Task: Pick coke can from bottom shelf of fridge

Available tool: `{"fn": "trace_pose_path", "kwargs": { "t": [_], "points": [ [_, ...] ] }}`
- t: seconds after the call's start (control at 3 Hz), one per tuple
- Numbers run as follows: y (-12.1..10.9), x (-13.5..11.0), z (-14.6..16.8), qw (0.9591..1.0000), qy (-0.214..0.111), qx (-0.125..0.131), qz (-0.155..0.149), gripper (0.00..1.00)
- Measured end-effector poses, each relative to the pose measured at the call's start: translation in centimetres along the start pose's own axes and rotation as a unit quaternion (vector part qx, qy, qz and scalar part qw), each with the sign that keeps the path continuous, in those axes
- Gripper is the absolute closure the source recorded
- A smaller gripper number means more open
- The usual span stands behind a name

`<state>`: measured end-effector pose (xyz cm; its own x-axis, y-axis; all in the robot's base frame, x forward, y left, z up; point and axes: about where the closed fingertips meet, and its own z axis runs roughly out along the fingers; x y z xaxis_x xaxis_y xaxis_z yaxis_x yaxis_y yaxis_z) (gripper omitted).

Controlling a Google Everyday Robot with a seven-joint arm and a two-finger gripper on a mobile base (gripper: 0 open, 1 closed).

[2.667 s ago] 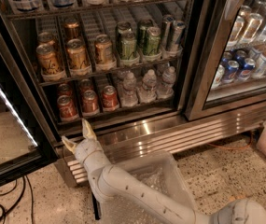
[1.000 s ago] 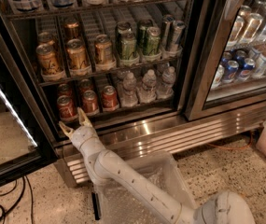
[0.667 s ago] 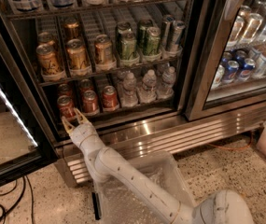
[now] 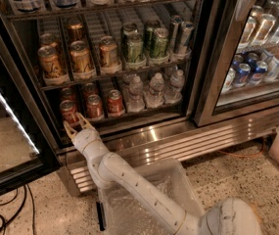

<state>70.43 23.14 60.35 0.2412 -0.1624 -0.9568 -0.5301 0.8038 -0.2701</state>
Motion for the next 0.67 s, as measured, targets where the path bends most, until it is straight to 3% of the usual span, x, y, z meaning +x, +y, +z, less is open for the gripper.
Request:
{"fn": "trace_pose_path", "kwargs": {
  "t": [0.33, 0.67],
  "points": [
    [-0.48, 0.85, 1.60, 0.9994, 0.004, -0.011, 0.034, 0.43],
    [-0.79, 0.90, 2.26, 0.9993, 0.005, -0.013, 0.036, 0.42]
  ]
}}
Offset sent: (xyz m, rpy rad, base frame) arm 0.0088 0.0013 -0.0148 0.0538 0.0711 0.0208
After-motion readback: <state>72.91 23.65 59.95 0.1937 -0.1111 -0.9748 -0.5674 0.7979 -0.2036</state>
